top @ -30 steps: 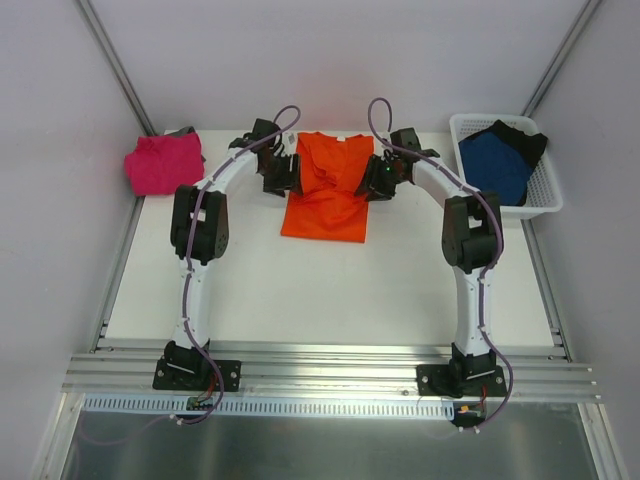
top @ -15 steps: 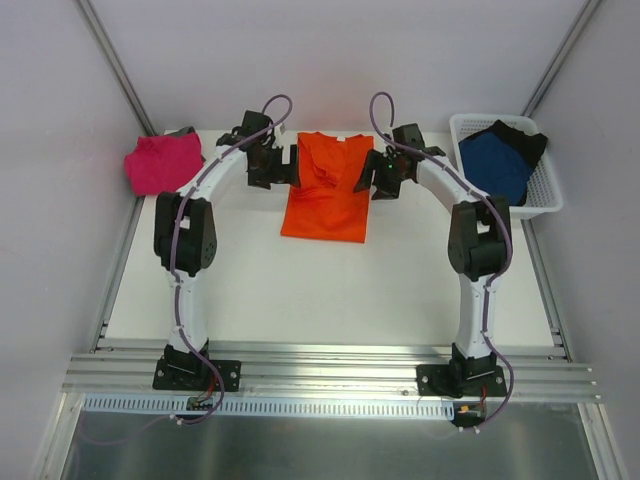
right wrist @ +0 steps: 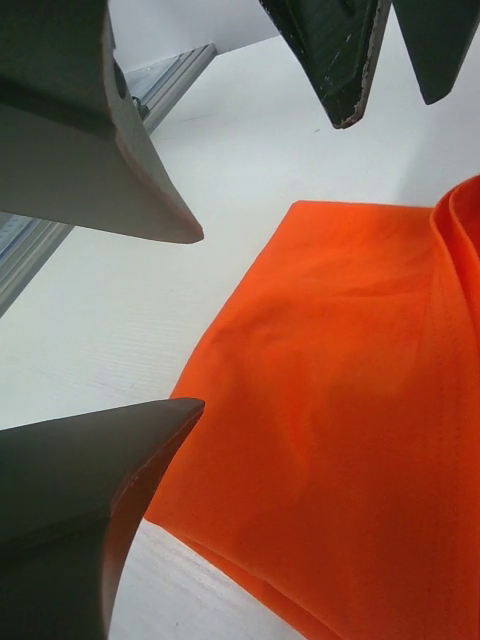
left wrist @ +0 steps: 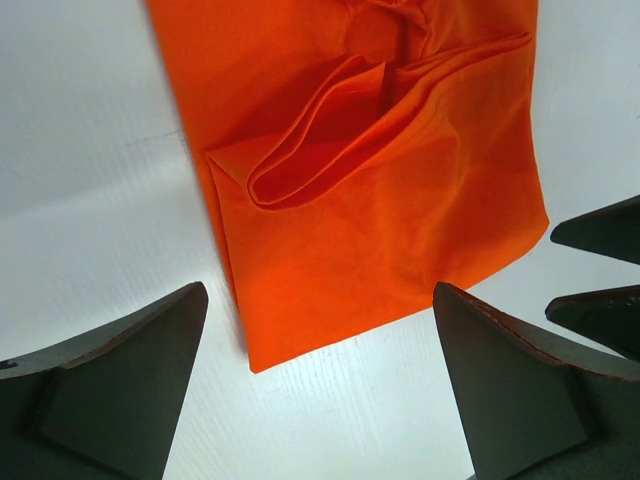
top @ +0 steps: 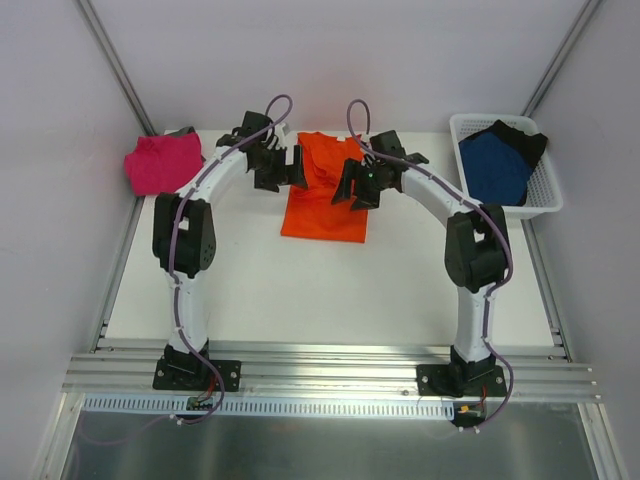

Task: Fold and stack the t-shirts
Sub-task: Fold the tshirt

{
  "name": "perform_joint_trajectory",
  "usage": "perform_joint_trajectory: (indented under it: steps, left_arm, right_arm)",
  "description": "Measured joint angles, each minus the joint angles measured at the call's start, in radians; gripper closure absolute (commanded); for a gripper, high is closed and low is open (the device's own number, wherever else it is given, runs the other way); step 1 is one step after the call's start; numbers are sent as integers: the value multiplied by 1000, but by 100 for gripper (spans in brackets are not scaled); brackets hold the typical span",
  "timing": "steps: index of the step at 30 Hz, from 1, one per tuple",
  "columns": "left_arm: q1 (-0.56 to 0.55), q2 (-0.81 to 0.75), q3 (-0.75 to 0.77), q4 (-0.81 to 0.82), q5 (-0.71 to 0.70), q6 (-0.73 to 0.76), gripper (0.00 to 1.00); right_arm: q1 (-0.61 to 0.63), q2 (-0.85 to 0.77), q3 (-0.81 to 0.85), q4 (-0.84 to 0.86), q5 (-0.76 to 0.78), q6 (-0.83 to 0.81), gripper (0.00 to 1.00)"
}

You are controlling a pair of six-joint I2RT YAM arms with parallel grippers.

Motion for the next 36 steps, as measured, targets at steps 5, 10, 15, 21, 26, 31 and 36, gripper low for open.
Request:
perform_joint_trajectory:
  steps: [5,10,15,21,26,31,36]
  left_arm:
    - [0,80,26,-1,48,-12,5]
    - [0,144,70,-1,84,-27,5]
    - [-2,181,109,3,106,-35,5]
    - [-7,201,140,3,124,-51,5]
    - [-7,223,167,11,131,-59,5]
    - [-7,274,226,24,132,-72,5]
    - [-7,342,307,34,130,-79,5]
  right_arm:
    - [1,52,-1,0,-2,3,33]
    - [-3,92,-6,-3,-3,5,33]
    - [-4,124,-6,-3,-4,10,33]
    - [-4,154,-6,-4,-5,12,33]
    - [-4,154,-6,-3,-6,11,33]
    - [-3,154,-6,-3,-6,11,33]
    - [-2,154,-6,-3,-6,10,33]
